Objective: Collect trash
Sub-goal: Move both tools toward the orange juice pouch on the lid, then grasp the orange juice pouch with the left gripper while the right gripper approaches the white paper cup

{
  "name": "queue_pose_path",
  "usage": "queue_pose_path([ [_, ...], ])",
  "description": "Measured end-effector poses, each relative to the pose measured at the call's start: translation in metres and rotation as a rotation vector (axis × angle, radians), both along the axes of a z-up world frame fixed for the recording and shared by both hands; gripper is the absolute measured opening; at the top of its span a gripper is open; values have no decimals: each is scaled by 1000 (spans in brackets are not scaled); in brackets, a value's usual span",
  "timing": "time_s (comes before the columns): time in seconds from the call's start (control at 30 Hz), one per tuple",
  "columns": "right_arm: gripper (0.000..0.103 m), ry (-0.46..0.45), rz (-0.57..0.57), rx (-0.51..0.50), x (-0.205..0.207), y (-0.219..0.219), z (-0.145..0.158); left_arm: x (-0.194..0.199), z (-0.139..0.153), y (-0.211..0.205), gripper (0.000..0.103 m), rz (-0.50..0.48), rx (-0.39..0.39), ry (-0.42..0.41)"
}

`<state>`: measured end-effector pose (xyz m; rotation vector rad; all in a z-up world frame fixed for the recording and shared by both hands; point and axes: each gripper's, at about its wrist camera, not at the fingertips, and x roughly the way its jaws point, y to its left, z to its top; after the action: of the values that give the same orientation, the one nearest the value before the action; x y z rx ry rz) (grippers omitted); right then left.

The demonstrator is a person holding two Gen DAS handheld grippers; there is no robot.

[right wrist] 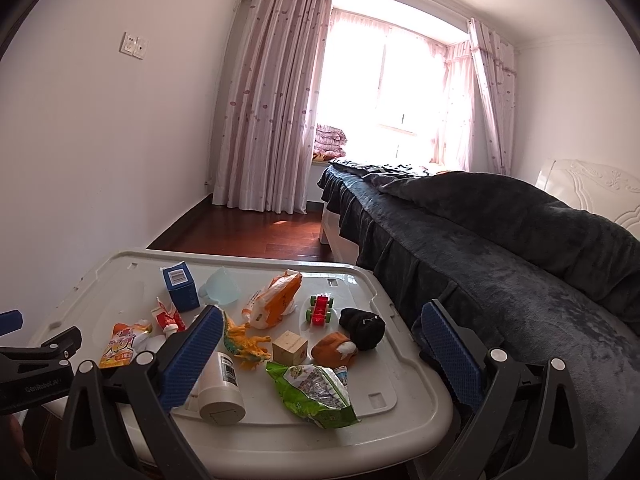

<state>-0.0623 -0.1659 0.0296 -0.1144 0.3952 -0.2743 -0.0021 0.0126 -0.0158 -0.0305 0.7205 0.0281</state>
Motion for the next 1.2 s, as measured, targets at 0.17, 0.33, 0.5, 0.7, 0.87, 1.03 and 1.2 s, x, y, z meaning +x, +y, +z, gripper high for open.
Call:
queue_pose_path([
  [0.17,98,1,-21,14,-2,-13,0,7,-28,11,97,21,-35,45],
  [0.33,98,-2,-26,56,0,-20,2,8,-37,7,97,18,-15,56],
  [0.5,98,-12,-20,30,-4,-17,3,24,-44,3,97,3,14,64],
  [0.7,98,-29,-29,-11,-7,-17,3,63,-72,1,96,-45,-19,134],
  [0.87,98,-18,-27,-2,-5,-20,1,82,-90,-6,80,-50,52,145],
  [1.03,98,-25,-26,-1,-6,-21,3,93,-100,3,54,-28,13,189],
  [1.2,98,-20,-21,11,-4,-22,2,83,-96,6,47,-23,9,166],
])
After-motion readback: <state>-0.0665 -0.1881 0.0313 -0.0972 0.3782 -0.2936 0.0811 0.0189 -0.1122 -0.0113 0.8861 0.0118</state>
